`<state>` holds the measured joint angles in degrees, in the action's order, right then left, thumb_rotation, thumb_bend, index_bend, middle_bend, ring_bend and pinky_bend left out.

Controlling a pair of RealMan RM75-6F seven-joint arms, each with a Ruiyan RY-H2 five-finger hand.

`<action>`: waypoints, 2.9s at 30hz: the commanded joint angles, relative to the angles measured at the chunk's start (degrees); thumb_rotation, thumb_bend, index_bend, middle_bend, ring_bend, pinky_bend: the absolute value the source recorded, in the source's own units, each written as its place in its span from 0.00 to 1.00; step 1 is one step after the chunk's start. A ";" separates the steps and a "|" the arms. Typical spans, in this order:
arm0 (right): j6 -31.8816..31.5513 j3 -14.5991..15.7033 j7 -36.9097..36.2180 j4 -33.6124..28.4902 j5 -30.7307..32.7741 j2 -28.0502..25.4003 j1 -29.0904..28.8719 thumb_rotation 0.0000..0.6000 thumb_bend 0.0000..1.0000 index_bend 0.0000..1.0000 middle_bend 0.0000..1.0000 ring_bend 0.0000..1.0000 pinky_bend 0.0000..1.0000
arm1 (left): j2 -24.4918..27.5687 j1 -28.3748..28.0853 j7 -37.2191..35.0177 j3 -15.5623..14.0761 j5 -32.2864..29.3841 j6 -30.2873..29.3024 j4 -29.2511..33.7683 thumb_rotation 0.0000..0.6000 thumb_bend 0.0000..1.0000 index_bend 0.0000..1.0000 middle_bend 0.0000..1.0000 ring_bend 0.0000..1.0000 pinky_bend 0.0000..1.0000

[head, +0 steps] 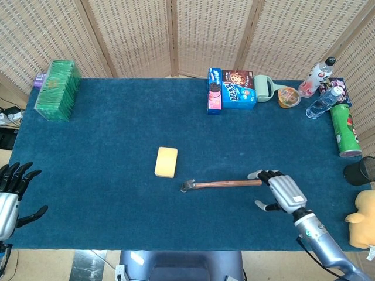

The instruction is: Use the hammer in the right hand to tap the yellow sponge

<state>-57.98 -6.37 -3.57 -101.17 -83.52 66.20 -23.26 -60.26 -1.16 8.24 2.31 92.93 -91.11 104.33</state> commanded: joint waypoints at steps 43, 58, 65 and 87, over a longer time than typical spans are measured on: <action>3.77 -5.24 35.17 12.87 40.39 29.56 -21.37 1.00 0.26 0.78 0.74 0.80 0.69 | -0.15 1.42 -15.36 1.02 -6.97 -0.56 -12.56 1.00 0.18 0.18 0.10 0.00 0.00; 3.21 -8.98 22.19 6.88 36.16 25.26 -18.26 1.00 0.24 0.85 0.94 1.00 0.99 | -0.05 2.65 -17.73 0.83 -6.79 -2.04 -14.13 1.00 0.18 0.18 0.10 0.00 0.00; 8.86 -11.82 7.65 4.55 34.65 21.03 -15.36 1.00 0.24 0.86 0.96 1.00 1.00 | -0.37 2.04 -15.73 0.70 -6.21 -1.27 -12.83 1.00 0.18 0.18 0.10 0.00 0.00; 8.30 -18.43 -10.58 16.41 32.09 31.23 -17.52 1.00 0.24 0.88 1.00 1.00 1.00 | -0.54 0.55 -10.55 1.25 -7.35 0.83 -9.72 1.00 0.18 0.18 0.10 0.00 0.00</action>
<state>-50.26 -24.76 -14.42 -86.31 -51.86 96.12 -39.67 -60.84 -0.64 -2.36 3.55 85.66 -90.30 94.57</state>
